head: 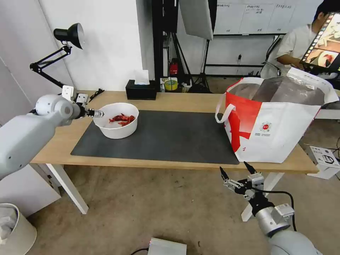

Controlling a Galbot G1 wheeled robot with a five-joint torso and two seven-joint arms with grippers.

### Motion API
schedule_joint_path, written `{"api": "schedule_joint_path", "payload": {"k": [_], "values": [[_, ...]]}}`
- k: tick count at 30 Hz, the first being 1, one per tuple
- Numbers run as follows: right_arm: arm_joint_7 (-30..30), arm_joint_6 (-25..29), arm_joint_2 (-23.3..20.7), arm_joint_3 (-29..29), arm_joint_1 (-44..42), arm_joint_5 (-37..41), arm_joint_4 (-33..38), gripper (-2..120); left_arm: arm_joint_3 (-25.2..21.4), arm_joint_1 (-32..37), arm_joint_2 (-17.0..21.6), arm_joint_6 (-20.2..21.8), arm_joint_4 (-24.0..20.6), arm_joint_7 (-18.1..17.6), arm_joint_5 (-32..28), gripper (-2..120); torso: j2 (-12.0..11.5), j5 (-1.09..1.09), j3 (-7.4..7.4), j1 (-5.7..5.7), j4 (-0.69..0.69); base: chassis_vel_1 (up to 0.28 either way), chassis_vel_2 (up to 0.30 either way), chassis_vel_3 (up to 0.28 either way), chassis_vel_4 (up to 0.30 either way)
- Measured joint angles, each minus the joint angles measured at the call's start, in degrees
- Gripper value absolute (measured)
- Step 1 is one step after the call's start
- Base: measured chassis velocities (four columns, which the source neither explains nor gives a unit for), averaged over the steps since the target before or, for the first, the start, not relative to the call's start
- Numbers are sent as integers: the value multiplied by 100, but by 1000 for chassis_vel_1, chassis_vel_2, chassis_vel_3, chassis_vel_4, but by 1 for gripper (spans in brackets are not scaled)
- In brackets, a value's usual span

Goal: Pick up the trash from the table and place it into the takeout bag.

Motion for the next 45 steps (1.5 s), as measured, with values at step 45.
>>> {"api": "schedule_joint_path", "payload": {"k": [45], "values": [[0,0,0,0,0,1,0,100,58,327,91,-61,-107,-587,-1417,69,1,-1,-1,-1,1,0,0,0,0]]}}
